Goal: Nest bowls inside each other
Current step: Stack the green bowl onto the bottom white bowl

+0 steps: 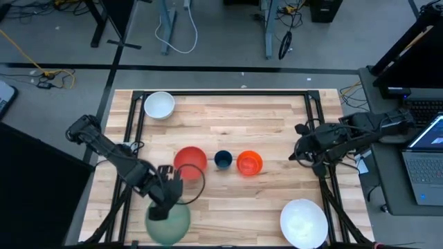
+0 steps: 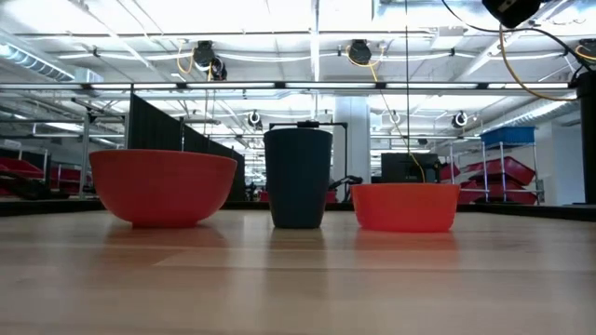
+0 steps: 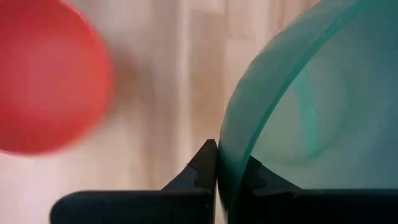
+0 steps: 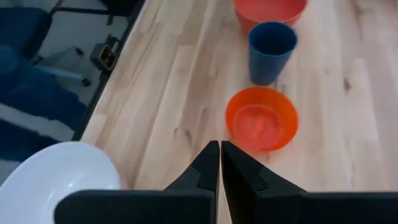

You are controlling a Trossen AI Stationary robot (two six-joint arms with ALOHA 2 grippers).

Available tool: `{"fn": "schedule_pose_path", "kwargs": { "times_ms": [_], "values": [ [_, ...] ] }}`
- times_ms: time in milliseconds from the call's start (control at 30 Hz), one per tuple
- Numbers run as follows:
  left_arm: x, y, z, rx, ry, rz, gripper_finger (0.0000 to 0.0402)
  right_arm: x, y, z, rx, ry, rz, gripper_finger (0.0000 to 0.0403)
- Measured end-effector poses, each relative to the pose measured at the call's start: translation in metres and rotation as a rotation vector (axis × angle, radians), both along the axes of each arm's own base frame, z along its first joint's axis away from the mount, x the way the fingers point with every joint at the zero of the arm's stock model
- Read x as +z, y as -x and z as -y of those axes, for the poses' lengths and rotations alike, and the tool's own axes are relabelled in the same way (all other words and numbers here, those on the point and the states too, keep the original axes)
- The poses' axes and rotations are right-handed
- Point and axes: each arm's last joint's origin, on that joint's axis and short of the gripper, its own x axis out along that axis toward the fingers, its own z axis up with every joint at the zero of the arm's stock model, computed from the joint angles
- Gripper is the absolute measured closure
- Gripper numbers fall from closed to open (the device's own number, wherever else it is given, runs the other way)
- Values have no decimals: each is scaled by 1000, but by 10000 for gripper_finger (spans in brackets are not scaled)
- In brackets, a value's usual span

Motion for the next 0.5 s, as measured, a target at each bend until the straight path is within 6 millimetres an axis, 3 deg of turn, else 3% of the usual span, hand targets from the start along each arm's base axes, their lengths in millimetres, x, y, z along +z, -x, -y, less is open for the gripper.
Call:
{"fn": "schedule_pose_path", "kwargs": {
  "times_ms": [500],
  "values": [
    [36,-36,-57,-98,-179,180,401,-20,-20,-43,-17,-130,-238,403]
  ]
}}
